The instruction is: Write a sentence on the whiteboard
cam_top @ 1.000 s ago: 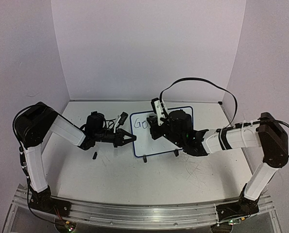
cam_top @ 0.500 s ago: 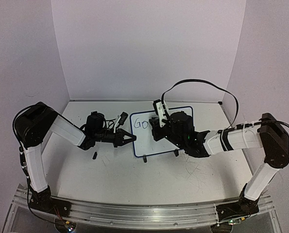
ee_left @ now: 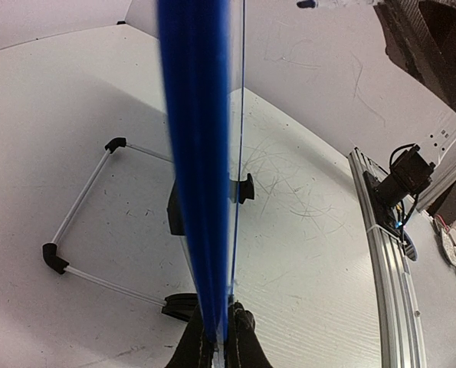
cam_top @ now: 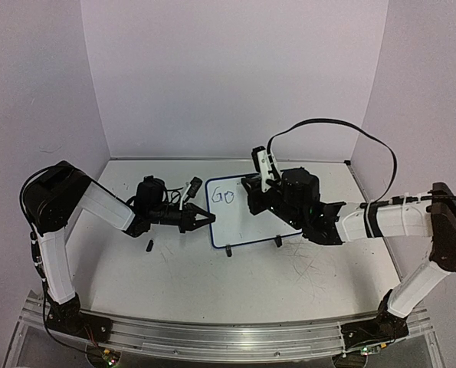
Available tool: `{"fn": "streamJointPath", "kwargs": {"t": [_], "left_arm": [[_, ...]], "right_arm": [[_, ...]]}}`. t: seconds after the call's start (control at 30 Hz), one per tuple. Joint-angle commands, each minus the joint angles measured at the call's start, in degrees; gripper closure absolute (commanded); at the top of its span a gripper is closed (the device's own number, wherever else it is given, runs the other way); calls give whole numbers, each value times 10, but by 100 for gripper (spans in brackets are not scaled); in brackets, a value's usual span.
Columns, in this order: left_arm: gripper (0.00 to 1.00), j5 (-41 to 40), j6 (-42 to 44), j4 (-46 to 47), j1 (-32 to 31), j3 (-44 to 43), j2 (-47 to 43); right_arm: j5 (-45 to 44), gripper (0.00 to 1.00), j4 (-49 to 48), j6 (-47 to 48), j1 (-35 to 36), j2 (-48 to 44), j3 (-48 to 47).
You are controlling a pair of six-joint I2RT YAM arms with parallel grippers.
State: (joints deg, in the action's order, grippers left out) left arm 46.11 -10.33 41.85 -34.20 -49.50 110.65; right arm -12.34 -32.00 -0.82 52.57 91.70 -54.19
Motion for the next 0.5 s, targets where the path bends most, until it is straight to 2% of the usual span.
{"fn": "streamJointPath", "kwargs": {"t": [0.0, 0.47], "left_arm": [[100, -25, 37, -40, -1, -3, -5], [100, -25, 38, -42, -1, -3, -5]], "right_arm": [[6, 100, -4, 3, -7, 2, -3], [16, 100, -14, 3, -8, 38, -24]]}}
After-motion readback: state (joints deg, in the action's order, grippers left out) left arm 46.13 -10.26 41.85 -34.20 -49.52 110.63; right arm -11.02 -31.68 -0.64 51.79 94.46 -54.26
